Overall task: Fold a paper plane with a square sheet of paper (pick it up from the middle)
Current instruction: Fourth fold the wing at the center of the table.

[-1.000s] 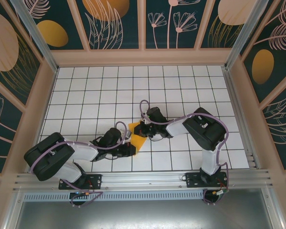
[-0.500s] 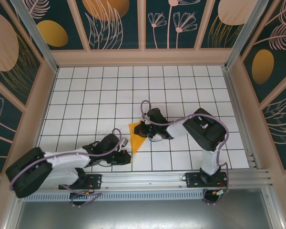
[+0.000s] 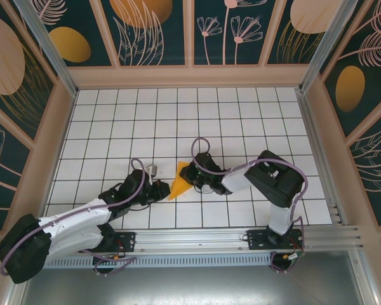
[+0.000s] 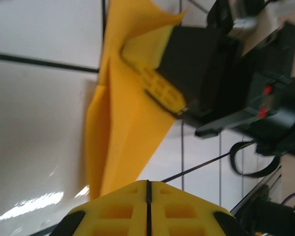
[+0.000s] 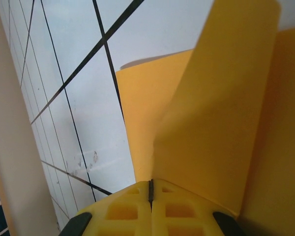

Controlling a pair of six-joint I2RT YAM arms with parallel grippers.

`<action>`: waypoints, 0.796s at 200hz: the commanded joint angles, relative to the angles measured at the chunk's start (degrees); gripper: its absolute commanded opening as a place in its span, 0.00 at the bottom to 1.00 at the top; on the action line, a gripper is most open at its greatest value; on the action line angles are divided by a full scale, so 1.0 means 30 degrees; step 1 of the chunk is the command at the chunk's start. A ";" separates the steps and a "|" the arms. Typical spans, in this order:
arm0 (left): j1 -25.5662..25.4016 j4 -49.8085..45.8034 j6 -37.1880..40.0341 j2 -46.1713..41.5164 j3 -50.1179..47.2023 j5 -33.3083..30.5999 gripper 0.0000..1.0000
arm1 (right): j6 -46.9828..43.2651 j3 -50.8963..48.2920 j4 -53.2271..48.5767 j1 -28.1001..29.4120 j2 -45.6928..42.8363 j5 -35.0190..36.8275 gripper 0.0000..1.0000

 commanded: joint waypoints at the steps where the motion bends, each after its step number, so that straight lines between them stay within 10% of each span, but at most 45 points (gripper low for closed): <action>1: 0.0121 0.2025 -0.0665 0.1227 0.1432 -0.0831 0.09 | 0.0733 -0.0219 -0.2734 0.0448 0.0828 0.1567 0.03; 159: 0.0175 0.1957 -0.0537 0.8442 0.1103 0.0463 0.06 | -0.3772 0.0875 -0.1942 -0.0389 0.0040 -0.0988 0.07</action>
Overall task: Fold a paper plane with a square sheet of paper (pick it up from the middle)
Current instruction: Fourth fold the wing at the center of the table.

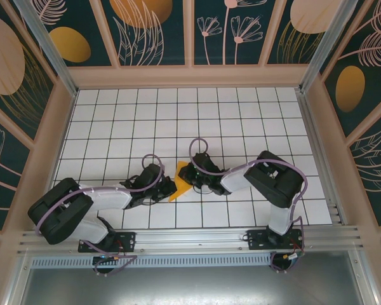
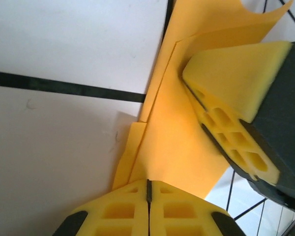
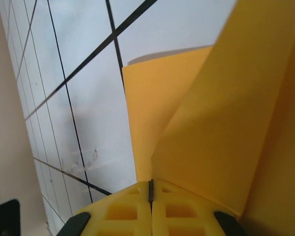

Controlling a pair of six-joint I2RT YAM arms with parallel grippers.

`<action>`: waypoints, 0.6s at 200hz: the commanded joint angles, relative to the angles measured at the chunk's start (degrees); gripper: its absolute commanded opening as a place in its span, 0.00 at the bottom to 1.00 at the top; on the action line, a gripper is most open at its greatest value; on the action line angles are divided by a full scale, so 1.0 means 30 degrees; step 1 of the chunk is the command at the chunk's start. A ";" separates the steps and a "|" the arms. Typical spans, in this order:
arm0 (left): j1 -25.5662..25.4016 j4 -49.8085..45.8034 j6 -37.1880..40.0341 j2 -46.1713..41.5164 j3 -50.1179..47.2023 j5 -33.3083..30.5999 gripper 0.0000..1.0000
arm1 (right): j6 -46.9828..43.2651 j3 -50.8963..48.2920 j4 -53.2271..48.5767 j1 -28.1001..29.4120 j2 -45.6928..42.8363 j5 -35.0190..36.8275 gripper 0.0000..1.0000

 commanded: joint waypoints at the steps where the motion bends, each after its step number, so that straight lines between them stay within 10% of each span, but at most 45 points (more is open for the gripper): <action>1: 0.0050 -0.0963 0.0643 0.0412 -0.0632 0.0649 0.06 | -0.2589 0.0604 -0.1666 -0.0484 0.0009 -0.1144 0.07; 120: 0.0050 -0.0940 0.0951 0.0967 -0.1665 0.0558 0.05 | -0.5348 0.0971 -0.2475 -0.0907 -0.0726 -0.4797 0.05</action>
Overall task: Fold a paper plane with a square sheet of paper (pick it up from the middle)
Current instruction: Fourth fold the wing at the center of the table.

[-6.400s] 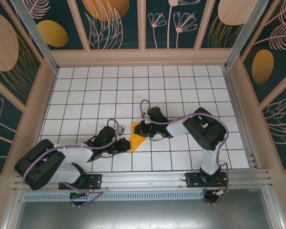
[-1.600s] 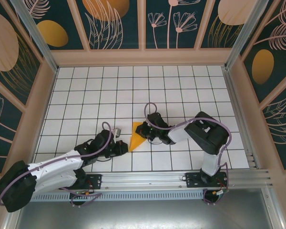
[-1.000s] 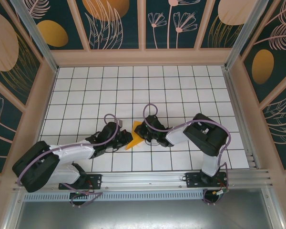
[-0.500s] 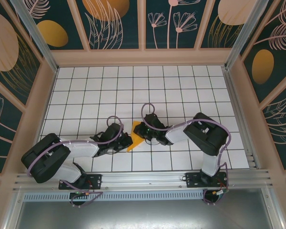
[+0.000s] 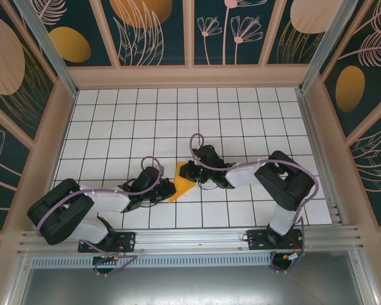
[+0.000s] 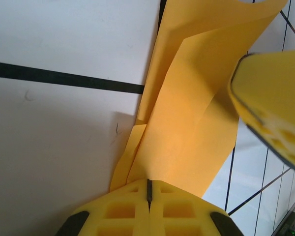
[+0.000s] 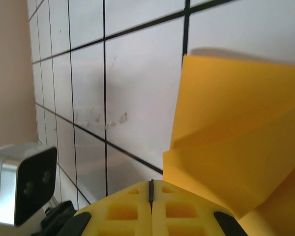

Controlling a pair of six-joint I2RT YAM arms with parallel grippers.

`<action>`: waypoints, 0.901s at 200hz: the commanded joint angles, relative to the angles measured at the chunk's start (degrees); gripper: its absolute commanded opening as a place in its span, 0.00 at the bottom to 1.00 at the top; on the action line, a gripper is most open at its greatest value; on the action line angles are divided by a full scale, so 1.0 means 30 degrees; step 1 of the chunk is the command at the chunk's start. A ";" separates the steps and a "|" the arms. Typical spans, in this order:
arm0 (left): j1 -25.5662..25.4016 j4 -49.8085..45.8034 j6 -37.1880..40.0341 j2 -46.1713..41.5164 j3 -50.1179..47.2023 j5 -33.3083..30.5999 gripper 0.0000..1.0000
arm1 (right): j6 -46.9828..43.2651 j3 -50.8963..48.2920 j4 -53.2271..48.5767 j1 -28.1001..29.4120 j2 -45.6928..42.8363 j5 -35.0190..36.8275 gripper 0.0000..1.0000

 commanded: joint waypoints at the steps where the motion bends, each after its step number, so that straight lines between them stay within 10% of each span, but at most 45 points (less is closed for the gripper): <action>1: -0.0008 -0.2984 0.0598 0.1065 -0.0423 0.0139 0.05 | -0.0422 0.0543 -0.0398 0.0280 0.0841 -0.0485 0.04; 180: 0.0002 -0.3970 0.1025 0.0607 -0.1294 -0.0766 0.00 | -0.2407 0.1164 -0.3716 -0.4714 0.1902 0.2111 0.05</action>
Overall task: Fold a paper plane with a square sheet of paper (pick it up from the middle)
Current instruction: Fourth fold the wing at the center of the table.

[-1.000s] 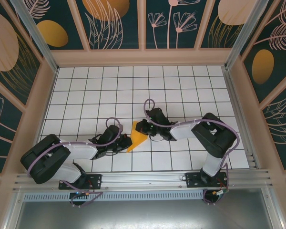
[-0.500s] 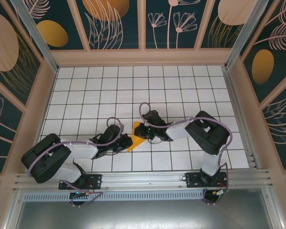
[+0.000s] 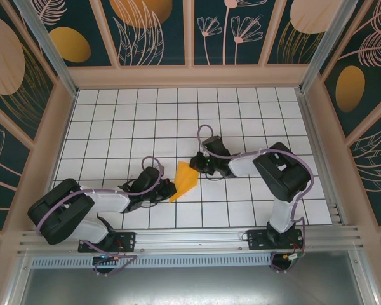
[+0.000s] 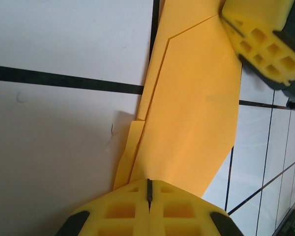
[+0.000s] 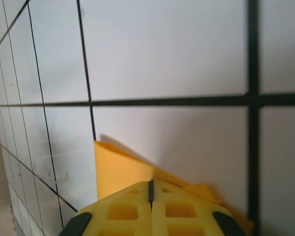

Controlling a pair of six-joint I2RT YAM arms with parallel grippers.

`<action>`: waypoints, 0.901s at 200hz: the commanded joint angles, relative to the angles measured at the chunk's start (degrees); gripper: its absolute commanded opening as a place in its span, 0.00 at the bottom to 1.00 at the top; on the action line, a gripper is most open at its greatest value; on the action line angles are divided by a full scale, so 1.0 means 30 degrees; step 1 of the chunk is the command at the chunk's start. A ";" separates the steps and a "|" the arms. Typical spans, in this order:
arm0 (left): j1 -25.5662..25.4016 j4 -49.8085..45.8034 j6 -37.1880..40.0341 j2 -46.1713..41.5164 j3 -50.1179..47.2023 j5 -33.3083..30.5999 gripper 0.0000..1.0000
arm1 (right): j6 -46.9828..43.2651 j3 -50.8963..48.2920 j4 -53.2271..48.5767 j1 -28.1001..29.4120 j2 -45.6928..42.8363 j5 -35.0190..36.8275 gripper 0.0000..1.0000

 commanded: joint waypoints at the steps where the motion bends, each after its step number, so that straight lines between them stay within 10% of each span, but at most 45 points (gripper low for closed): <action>1: -0.0018 -0.4221 0.0683 0.0589 -0.1165 -0.0672 0.00 | -0.0983 -0.0225 -0.1275 -0.1407 0.0420 0.1770 0.05; 77: -0.0009 -0.4348 0.0793 0.0344 -0.1137 -0.0730 0.00 | -0.2264 0.1000 -0.2302 -0.1686 -0.2437 0.0584 0.06; 180: -0.0001 -0.4386 0.0812 -0.0022 -0.1079 -0.0833 0.00 | 0.0233 0.0148 -0.0142 0.3501 -0.1062 -0.0046 0.03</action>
